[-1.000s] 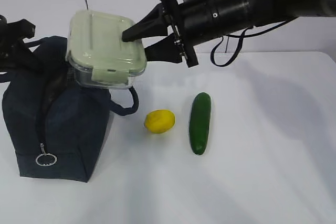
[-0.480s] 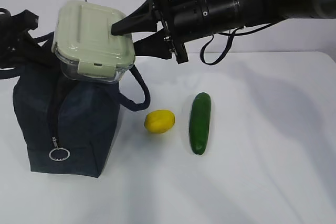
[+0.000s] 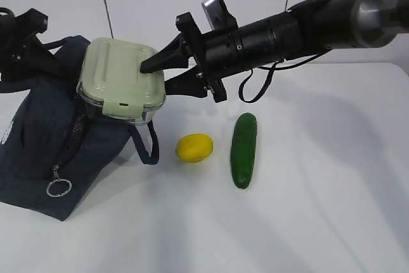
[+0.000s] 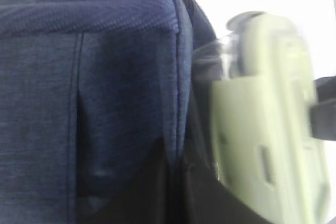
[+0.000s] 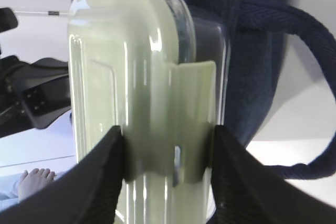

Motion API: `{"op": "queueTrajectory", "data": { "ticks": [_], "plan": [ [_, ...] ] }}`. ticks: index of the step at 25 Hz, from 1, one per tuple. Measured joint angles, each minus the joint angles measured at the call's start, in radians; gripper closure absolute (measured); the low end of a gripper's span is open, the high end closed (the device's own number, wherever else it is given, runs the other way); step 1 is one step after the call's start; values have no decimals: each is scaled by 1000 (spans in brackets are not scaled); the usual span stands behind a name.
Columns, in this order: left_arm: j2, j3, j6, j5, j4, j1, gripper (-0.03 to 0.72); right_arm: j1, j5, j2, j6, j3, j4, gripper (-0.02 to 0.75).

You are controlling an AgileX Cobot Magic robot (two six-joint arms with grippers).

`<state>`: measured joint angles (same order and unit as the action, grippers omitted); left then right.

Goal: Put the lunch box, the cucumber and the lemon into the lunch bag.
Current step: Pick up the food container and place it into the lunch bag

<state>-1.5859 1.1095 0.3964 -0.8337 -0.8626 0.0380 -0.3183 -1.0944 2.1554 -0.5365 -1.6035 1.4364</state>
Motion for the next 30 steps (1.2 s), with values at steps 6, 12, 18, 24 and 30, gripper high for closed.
{"op": "queueTrajectory", "data": {
  "ticks": [6,12,18,24,30],
  "plan": [
    [0,0,23,-6,-35,0,689,-9,25,28,0,0,-16,391],
    [0,0,26,-13,-37,0,689,-37,76,49,0,0,-34,391],
    [0,0,26,-25,-39,0,690,-52,90,53,-53,0,-28,391],
    [0,0,26,-29,-39,11,690,-71,95,81,-81,0,37,391],
    [0,0,26,-15,-41,66,690,-92,88,118,-124,-34,83,391]
  ]
}}
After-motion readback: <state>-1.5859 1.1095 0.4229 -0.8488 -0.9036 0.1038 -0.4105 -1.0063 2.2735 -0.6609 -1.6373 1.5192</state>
